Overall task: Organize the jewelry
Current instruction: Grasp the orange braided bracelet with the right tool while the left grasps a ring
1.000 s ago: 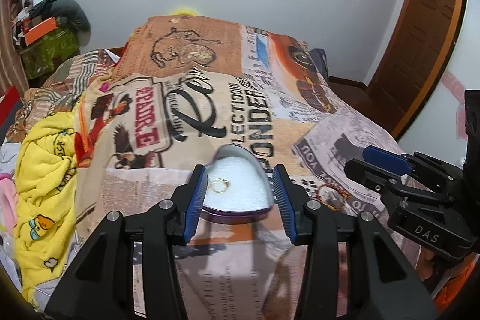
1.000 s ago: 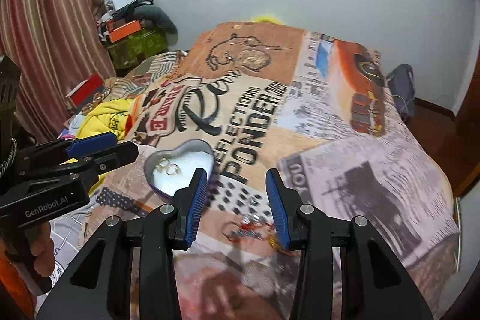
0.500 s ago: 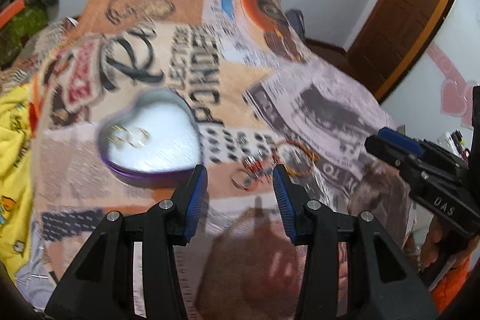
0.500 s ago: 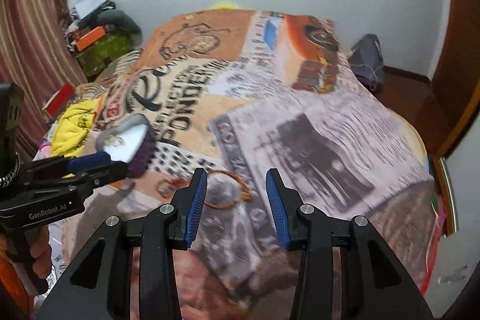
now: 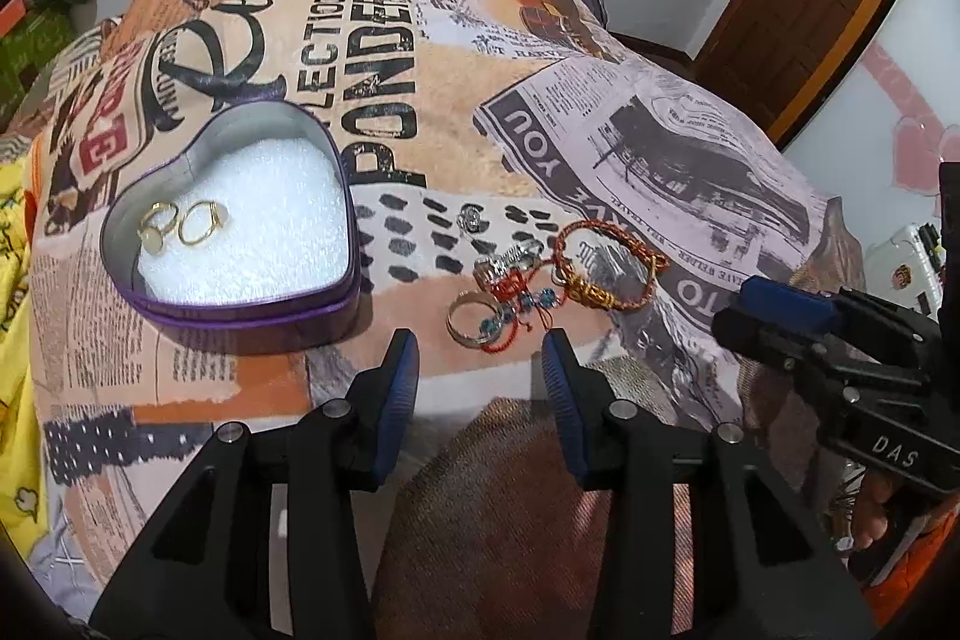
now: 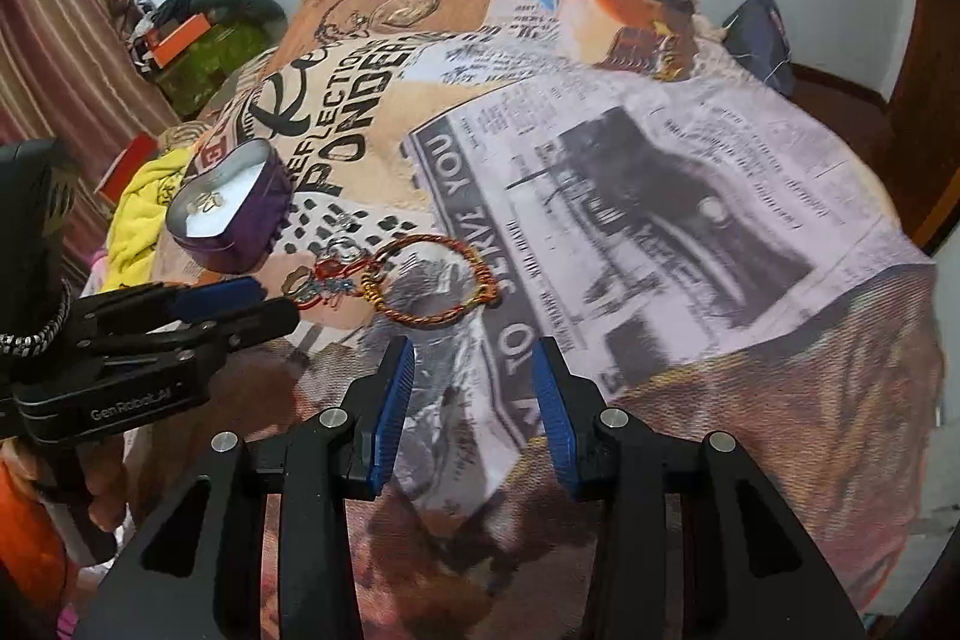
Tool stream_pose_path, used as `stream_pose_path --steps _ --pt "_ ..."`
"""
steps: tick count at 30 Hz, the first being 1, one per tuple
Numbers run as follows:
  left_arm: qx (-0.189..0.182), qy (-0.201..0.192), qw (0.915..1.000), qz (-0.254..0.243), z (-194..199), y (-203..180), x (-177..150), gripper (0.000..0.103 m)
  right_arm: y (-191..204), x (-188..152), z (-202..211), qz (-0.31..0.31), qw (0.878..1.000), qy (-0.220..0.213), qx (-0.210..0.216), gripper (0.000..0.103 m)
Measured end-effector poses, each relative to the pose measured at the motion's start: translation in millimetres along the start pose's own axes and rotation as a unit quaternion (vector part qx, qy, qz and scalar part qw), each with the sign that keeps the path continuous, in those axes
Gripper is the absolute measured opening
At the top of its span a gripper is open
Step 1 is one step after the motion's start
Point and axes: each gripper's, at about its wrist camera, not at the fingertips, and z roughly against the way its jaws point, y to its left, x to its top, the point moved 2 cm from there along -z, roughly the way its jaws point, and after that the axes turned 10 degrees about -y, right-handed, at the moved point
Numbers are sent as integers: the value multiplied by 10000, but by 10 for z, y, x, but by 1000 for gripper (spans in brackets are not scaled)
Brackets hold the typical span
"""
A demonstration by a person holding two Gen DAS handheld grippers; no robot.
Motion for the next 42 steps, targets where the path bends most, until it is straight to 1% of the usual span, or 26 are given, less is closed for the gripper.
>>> stream_pose_path --steps 5,7,12,17,19,20,24,26,28,29,31,33,37,42 --pt "-40 -35 10000 -74 -84 -13 23 34 -8 8 -136 -105 9998 113 119 37" --pt "-59 -54 9999 -86 -106 -11 29 30 -7 24 -192 -154 9996 175 157 37" --pt "-98 -90 9999 -53 -140 21 40 22 71 56 -287 -65 9991 289 316 37" --pt "-182 -125 9997 -115 -160 19 36 20 163 76 -399 31 9985 401 380 39" --pt "-187 -144 9996 -150 -157 10 33 20 201 77 -437 90 9983 418 402 49" --pt "-188 -150 9996 -161 -152 5 32 20 224 75 -457 139 9981 426 425 50" --pt "-174 -169 9996 -132 -122 27 30 20 256 77 -497 267 9984 320 379 50" --pt "-111 -204 9996 -135 -91 45 33 20 246 83 -508 285 9984 302 395 49" --pt "-74 -233 9996 -134 -51 68 37 20 246 90 -508 315 9985 259 360 39" --pt "-67 -252 9996 -125 -26 80 39 20 236 87 -506 319 9985 247 365 37" --pt "-63 -301 9995 -119 35 101 48 20 225 98 -506 276 9984 236 429 24" --pt "-50 -362 9993 -126 100 114 61 20 224 107 -504 246 9983 223 477 18" --pt "-28 -491 9987 -143 215 111 97 20 277 102 -478 336 9983 181 445 12" --pt "20 -683 9975 -163 377 107 154 20 307 113 -405 364 9985 99 405 10"
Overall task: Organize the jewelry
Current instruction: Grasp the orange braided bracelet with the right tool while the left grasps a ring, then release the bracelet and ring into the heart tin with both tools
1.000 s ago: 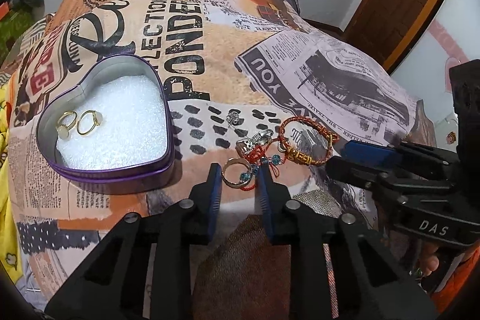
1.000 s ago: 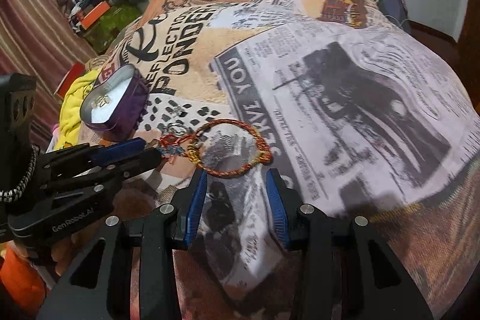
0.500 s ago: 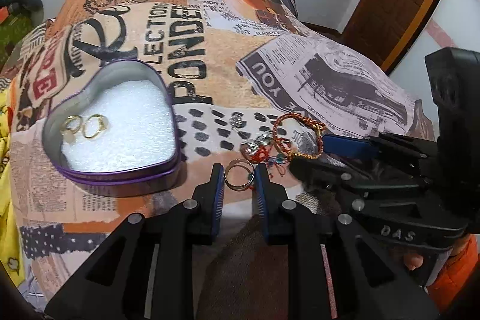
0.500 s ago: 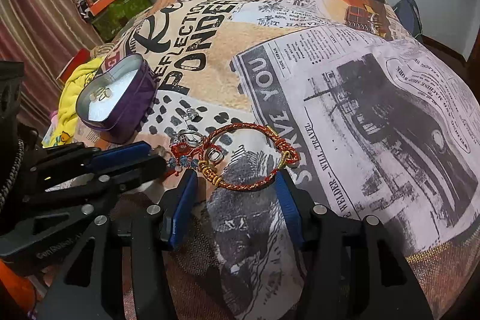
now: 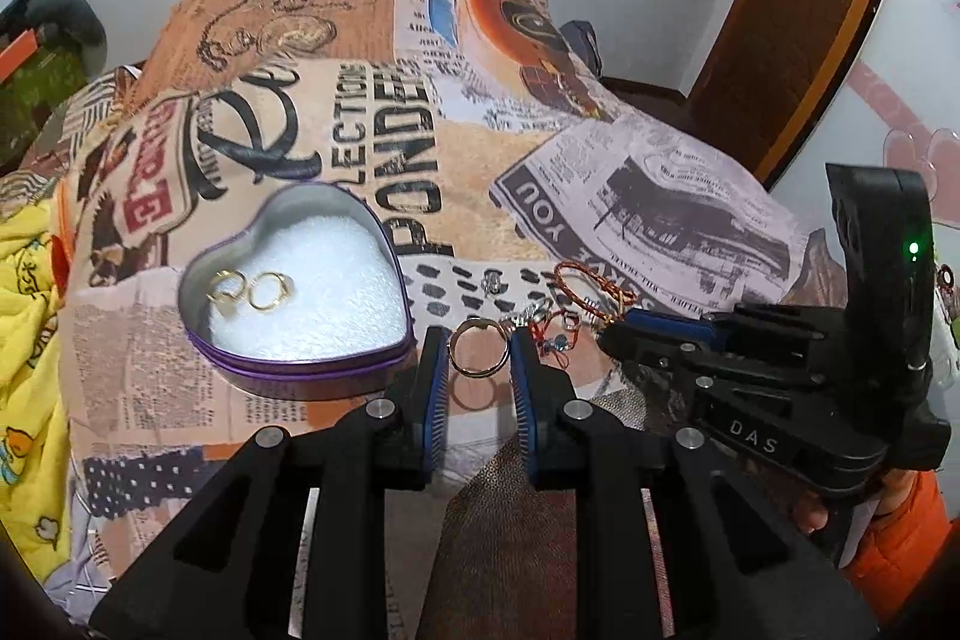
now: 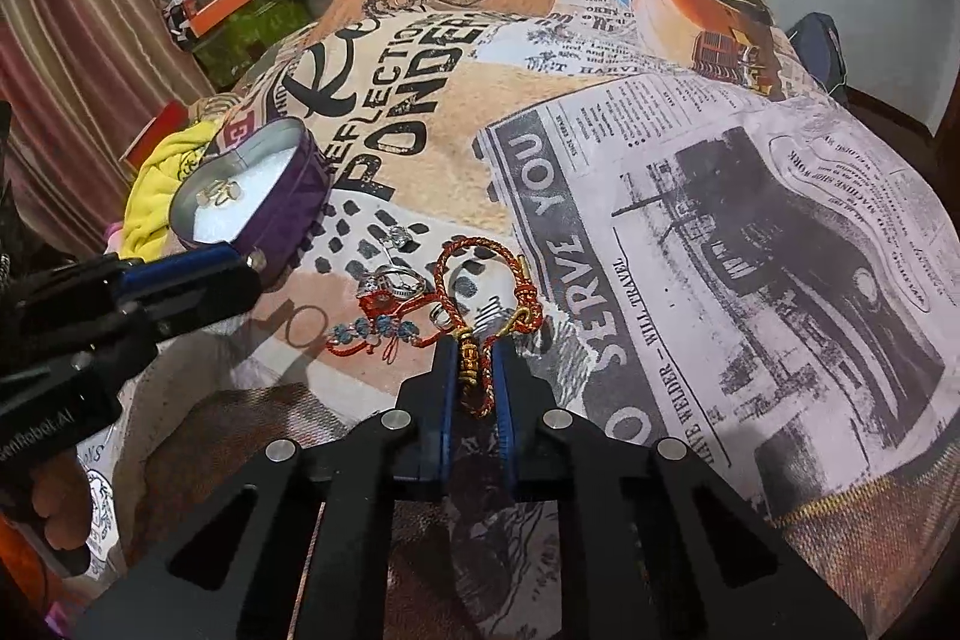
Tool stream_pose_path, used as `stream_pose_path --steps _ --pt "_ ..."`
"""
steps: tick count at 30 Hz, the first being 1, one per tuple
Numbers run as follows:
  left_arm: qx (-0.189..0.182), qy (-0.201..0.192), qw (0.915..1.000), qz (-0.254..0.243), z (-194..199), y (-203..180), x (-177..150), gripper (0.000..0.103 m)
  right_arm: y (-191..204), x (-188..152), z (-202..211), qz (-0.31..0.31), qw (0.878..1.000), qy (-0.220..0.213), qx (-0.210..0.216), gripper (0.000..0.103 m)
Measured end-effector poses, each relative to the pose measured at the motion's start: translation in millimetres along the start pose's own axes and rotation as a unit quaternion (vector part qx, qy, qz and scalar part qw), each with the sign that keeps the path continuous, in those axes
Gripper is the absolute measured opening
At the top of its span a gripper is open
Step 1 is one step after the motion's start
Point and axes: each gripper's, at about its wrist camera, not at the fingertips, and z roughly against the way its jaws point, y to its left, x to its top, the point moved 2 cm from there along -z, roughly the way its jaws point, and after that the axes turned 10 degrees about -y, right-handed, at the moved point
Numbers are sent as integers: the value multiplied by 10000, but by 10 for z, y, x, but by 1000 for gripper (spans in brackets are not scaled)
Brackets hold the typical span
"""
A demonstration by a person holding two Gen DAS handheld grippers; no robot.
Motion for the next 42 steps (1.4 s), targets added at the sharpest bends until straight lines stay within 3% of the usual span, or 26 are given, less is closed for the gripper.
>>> stream_pose_path --steps 8,24,33,42 --pt "120 -350 9993 -16 249 17 161 20 62 154 262 21 9993 -375 -51 10" --pt "409 -1072 9934 -90 803 210 435 20 519 643 678 188 9903 -1347 294 10" --pt "582 -1109 9921 32 833 480 411 20 824 810 595 365 9867 -1483 559 10" --pt "564 -703 9955 283 596 762 215 20 1037 767 267 447 9891 -1178 764 10"
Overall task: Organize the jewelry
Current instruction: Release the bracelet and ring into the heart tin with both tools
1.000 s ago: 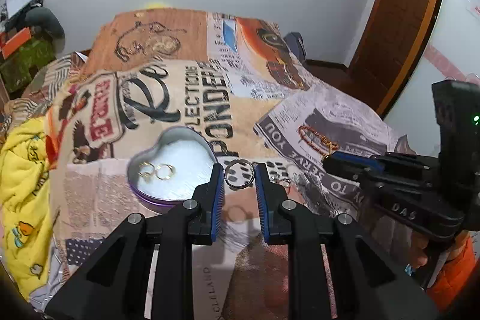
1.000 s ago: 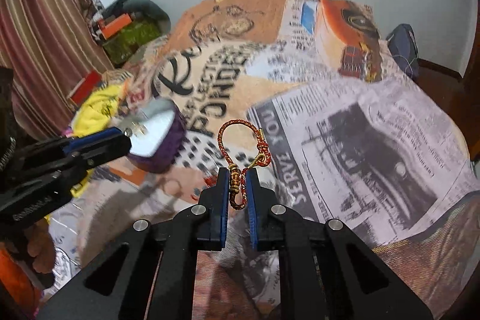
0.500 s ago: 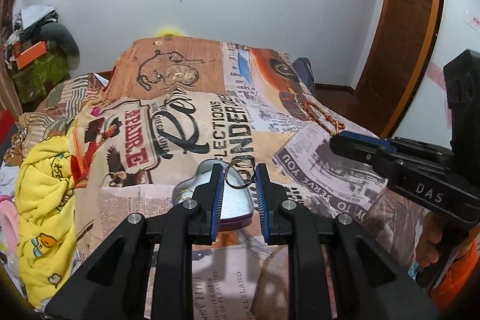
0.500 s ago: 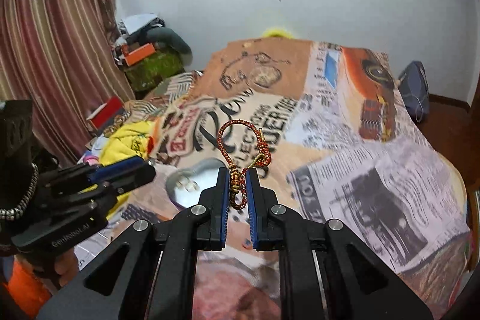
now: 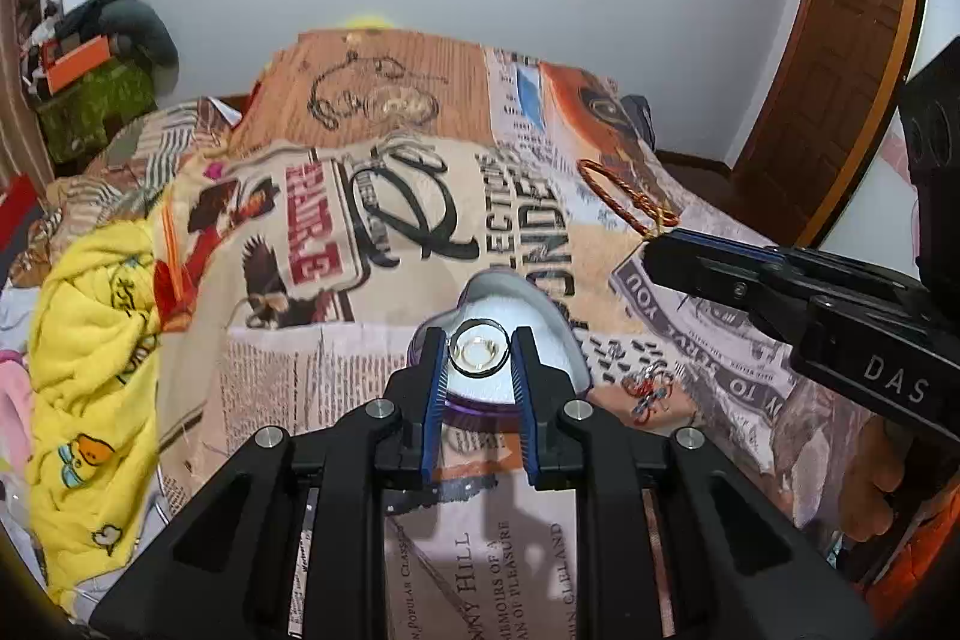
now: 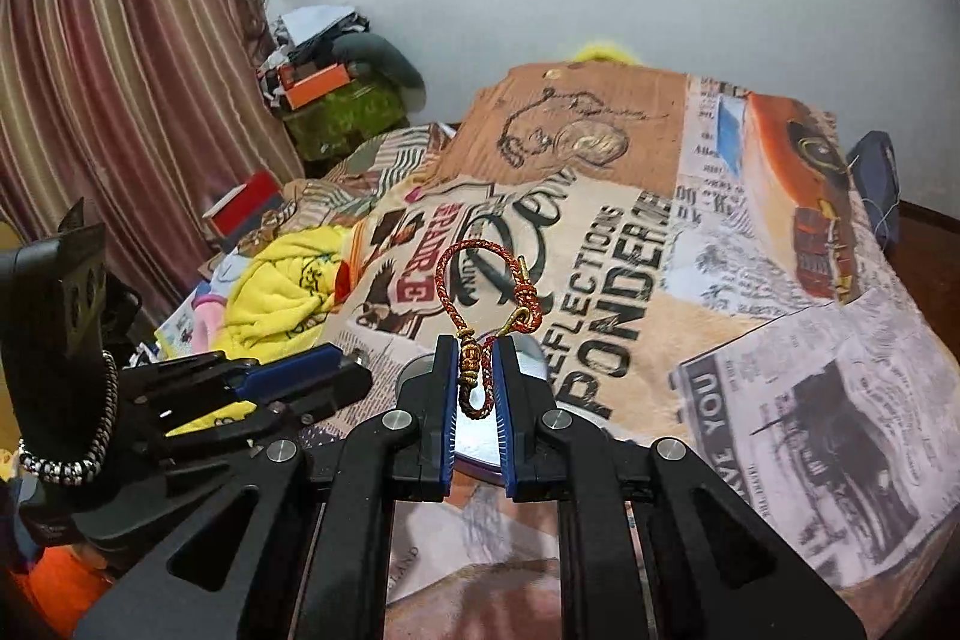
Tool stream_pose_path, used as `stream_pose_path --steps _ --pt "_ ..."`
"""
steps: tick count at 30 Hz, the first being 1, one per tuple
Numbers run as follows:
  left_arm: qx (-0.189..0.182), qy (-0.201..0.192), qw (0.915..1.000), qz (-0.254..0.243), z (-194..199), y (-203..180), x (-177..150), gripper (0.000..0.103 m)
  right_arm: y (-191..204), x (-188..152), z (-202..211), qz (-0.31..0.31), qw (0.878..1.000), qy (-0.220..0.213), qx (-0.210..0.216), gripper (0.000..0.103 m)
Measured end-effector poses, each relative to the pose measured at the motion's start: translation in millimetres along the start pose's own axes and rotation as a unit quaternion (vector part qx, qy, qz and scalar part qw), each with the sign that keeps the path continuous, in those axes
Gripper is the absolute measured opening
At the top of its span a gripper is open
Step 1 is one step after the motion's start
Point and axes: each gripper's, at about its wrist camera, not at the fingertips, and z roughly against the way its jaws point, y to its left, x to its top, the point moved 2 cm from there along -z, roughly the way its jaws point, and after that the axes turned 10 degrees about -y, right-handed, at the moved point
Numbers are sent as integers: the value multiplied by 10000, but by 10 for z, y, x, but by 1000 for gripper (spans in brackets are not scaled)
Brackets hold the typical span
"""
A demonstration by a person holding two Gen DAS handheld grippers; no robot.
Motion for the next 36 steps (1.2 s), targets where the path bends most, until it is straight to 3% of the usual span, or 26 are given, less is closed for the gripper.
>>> stream_pose_path --steps 8,18,27,36 --pt "-110 275 9996 45 -247 44 -128 20 -35 -91 -201 -73 9996 283 31 10" --pt "-201 343 9992 -40 -385 40 -114 20 -82 -152 -399 -53 9987 500 1 10" --pt "26 259 9997 0 -317 163 -66 22 -93 -232 -549 -56 9974 722 56 11" --pt "281 178 9993 168 -223 358 -24 30 -43 -347 -601 74 9953 965 37 13"
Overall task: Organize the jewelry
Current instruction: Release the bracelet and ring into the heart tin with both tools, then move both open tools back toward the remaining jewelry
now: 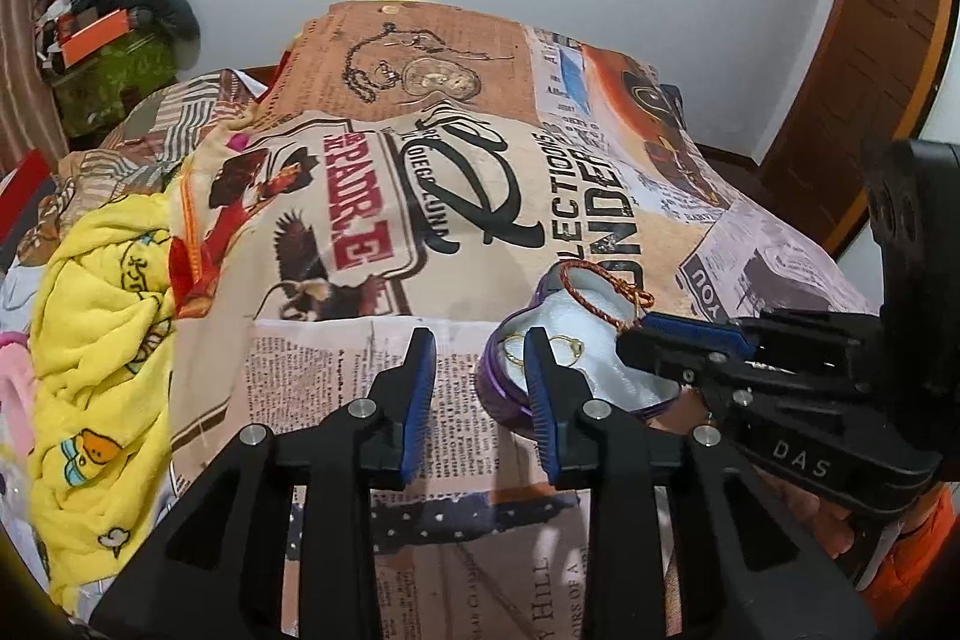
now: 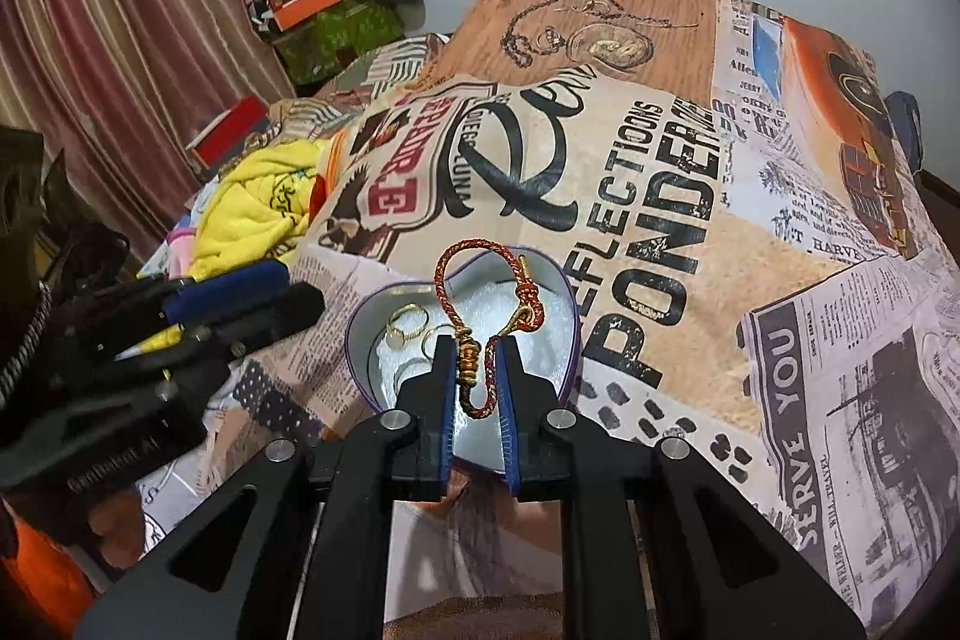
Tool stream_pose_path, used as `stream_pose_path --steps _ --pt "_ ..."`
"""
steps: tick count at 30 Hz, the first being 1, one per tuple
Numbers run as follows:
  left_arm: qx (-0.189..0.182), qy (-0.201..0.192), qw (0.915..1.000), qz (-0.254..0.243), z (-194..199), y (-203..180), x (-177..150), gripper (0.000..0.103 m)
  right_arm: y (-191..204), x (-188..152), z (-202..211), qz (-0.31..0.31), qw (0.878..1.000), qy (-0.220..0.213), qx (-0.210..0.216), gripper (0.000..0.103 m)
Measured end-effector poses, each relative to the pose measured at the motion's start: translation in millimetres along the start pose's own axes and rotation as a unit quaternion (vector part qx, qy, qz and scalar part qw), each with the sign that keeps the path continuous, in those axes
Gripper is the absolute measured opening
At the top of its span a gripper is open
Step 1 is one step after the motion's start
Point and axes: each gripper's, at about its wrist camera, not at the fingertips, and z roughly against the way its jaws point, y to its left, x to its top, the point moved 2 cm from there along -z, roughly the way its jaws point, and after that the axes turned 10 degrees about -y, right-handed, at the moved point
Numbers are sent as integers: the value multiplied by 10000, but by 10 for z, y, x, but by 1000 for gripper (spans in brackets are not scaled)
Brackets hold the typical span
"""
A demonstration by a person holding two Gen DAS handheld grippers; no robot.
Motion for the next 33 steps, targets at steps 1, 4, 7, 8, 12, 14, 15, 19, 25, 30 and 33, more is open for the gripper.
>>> stream_pose_path --steps 1,4,7,8,12,14,15,19,25,30,33 --pt "14 4 10000 12 3 8 0 31 11 -5 -4 13 10000 28 5 15" --pt "48 -7 10000 52 28 23 -3 34 35 -17 -7 81 9999 119 -10 22" --pt "74 -18 9999 70 60 29 -2 35 79 -19 26 226 9996 96 -124 32" --pt "88 -19 9999 76 74 31 -1 35 90 -17 39 267 9995 75 -162 34" --pt "142 -40 9999 86 147 37 8 35 118 -6 136 378 9989 -60 -276 44" --pt "158 -55 9998 91 187 34 15 35 117 2 172 399 9986 -107 -336 45" --pt "165 -62 9998 88 208 28 19 36 115 7 186 403 9985 -119 -358 45" --pt "186 -99 9998 56 286 -19 32 40 74 14 280 368 9983 -182 -425 45" --pt "125 -98 9999 -53 354 -181 41 40 -22 5 459 267 9977 -310 -547 45" --pt "14 -56 9999 -163 365 -351 29 41 -146 -23 626 166 9967 -407 -690 45" --pt "-84 50 9997 -232 324 -487 -12 41 -252 -61 741 106 9954 -476 -826 45"
